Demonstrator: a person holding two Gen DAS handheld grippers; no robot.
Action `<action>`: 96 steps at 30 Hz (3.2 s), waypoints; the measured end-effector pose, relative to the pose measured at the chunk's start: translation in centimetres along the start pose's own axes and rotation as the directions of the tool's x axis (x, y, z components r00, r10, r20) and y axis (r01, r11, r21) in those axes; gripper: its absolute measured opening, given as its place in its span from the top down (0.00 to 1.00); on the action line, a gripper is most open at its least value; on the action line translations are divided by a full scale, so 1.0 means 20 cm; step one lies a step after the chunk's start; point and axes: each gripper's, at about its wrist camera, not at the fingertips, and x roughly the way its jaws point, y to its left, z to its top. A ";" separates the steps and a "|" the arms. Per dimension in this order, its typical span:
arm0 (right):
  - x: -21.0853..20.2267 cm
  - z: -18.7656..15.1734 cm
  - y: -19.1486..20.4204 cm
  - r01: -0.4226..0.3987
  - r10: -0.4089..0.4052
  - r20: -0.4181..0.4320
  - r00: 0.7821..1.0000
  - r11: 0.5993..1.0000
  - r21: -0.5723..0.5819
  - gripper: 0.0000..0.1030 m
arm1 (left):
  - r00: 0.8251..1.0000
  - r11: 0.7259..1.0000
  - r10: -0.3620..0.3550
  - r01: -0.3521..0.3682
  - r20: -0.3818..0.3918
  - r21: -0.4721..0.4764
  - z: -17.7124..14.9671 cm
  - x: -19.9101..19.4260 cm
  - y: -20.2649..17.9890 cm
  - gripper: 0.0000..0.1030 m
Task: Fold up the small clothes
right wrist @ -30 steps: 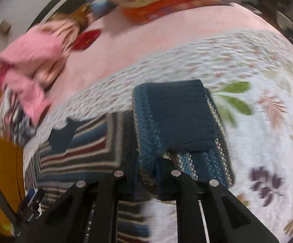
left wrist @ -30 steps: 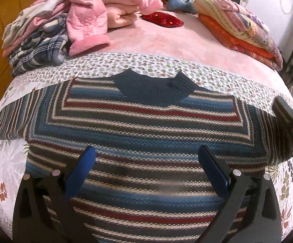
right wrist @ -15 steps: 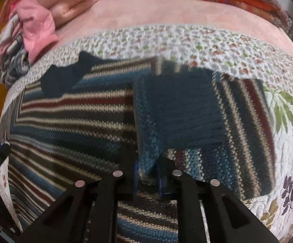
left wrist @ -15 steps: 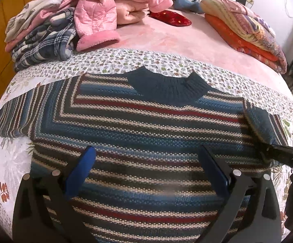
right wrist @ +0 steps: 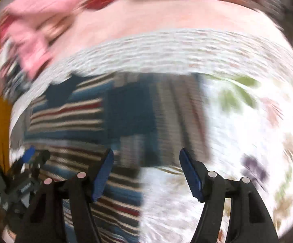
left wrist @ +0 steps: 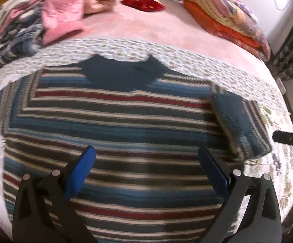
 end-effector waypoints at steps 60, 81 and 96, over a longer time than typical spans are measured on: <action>0.56 -0.05 0.19 -0.048 0.054 -0.091 0.994 0.997 0.066 0.39 | 0.997 0.965 -0.072 0.079 0.034 -0.250 0.14 0.22 0.68 0.76; 0.45 -0.06 0.52 -0.091 0.088 -0.031 0.996 0.984 -0.155 0.41 | 0.992 0.948 0.101 -0.074 0.072 -0.310 0.17 0.06 0.85 0.45; 0.52 -0.09 0.50 -0.072 0.065 -0.052 0.997 0.985 -0.160 0.41 | 0.989 0.943 -0.130 0.105 -0.062 -0.315 0.20 0.34 1.00 0.57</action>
